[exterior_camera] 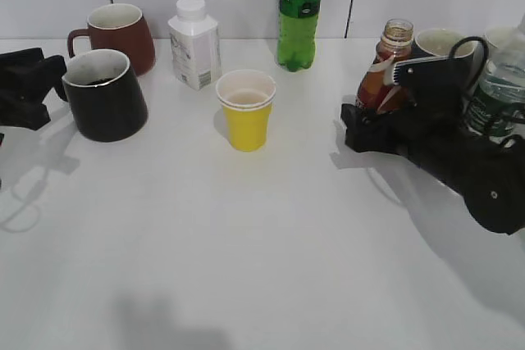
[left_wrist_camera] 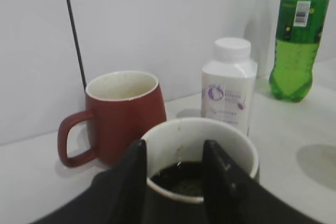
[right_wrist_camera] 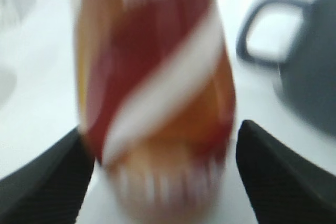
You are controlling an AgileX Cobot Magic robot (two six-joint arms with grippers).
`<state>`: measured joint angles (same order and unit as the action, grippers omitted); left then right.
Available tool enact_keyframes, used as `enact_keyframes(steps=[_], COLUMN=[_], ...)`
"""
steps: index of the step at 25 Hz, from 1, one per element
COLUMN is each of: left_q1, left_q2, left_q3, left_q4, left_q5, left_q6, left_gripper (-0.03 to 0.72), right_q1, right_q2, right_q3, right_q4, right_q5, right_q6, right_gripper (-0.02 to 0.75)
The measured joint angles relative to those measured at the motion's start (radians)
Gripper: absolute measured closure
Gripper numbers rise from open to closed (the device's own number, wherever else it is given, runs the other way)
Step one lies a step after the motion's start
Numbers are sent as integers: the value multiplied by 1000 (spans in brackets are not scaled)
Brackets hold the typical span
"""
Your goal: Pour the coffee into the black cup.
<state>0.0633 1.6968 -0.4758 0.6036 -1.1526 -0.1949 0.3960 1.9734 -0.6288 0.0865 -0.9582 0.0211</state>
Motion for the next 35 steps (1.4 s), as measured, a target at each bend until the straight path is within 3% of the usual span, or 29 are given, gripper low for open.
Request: enact_keyframes(steps=[7, 14, 18, 22, 25, 29, 35], left_q1=[-1, -57, -113, -161, -217, -326, -513], left_q2=[-1, -34, -78, -160, -244, -365, -536], left_q3=[0, 0, 0, -1, -34, -131, -270], left_q4=[1, -1, -33, -73, -78, -122, -192], left_q5=[88, 240, 349, 536, 769, 1132, 1602], left_q6=[-29, -82, -171, -330, -409, -431, -435], left_gripper=[393, 261, 197, 183, 181, 181, 182], right_q1=[0, 0, 0, 0, 0, 0, 0], right_q2=[-71, -167, -271, -403, -487, -558, -664], right_q3=[64, 156, 160, 121, 38, -81, -185], right_q4=[1, 1, -8, -18, -19, -27, -27], right_q5=[31, 95, 290, 570, 824, 1127, 1383], right_q6=[0, 0, 0, 0, 0, 0, 0], right_gripper=[80, 85, 89, 99, 111, 136, 141])
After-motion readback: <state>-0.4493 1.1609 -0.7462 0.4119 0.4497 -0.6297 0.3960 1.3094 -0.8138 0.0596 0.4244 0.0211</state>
